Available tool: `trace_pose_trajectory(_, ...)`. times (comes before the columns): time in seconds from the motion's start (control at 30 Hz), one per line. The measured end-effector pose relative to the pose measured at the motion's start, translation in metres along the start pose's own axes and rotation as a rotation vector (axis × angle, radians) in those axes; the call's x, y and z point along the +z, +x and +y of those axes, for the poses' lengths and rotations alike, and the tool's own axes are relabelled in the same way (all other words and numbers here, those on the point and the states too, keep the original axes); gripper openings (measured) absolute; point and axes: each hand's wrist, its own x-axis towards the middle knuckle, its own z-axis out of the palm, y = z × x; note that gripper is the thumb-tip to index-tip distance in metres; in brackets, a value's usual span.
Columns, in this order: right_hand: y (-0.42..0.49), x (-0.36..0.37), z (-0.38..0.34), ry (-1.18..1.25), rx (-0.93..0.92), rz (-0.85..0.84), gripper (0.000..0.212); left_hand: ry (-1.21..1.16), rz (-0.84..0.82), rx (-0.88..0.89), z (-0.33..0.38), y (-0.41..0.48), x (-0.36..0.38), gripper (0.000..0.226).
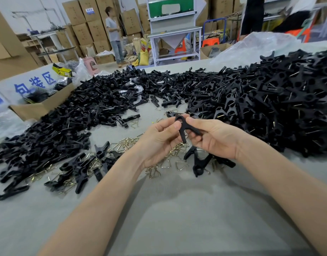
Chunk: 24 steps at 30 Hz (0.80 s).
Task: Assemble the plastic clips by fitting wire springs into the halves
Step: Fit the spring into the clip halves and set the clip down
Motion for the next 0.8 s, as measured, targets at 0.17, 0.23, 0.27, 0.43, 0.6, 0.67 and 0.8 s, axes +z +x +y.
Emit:
trace_pose_trajectory(0.17, -0.001, 0.004, -0.001, -0.068, 0.007, 0.035, 0.027, -0.059, -0.011, 0.015, 0.002, 0.0, -0.002, 0.023)
trace_pose_trajectory(0.23, 0.002, 0.004, -0.001, -0.082, -0.076, 0.203, 0.02, -0.098, 0.037, 0.052, 0.003, 0.002, -0.004, 0.021)
trace_pose_trajectory(0.27, 0.002, 0.003, -0.002, -0.085, -0.118, 0.264, 0.013, -0.111, 0.067, 0.077, 0.004, 0.003, -0.006, 0.019)
trace_pose_trajectory(0.43, 0.0, -0.003, -0.008, -0.11, -0.168, 0.297, 0.023, -0.005, 0.219, 0.179, 0.004, 0.006, -0.01, 0.034)
trace_pose_trajectory(0.6, 0.001, -0.004, -0.009, -0.16, -0.199, 0.246, 0.018, 0.263, 0.266, 0.24, 0.003, 0.005, -0.012, 0.039)
trace_pose_trajectory(0.67, 0.001, -0.005, -0.011, -0.128, -0.218, 0.218, 0.017, 0.396, 0.275, 0.248, 0.001, 0.004, -0.011, 0.035)
trace_pose_trajectory(0.8, 0.001, -0.007, -0.012, -0.136, -0.255, 0.222, 0.02, 0.493, 0.271, 0.259, -0.002, 0.003, -0.008, 0.029)
